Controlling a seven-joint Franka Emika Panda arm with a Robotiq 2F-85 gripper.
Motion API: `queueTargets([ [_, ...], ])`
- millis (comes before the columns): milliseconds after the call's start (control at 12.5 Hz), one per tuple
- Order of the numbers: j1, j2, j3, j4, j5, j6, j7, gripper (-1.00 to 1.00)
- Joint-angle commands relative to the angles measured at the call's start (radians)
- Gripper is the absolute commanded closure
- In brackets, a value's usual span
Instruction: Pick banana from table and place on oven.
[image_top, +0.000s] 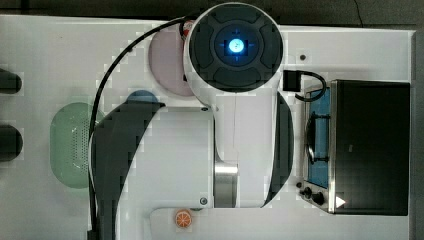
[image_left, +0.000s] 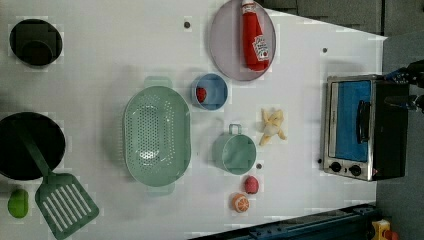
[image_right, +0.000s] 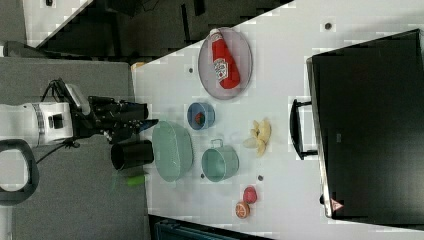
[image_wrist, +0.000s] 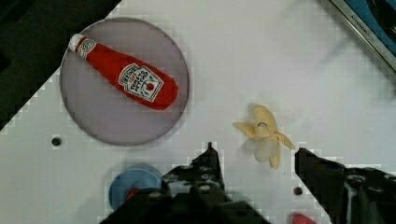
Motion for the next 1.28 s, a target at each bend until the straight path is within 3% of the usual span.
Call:
queueTargets([
  [80, -0.041, -0.438, -0.002, -0.325, 0.008, -0.130, 0.065, -0.58],
  [240, -0.041, -0.437, -0.002, -0.325, 0.008, -0.130, 0.065, -0.99],
  [640, -0.040, -0.394, -0.002, -0.352, 0.008, -0.060, 0.065, -1.00],
  [1280, -0.040, -0.141, -0.002, -0.529, 0.008, 0.375, 0.065, -1.00],
])
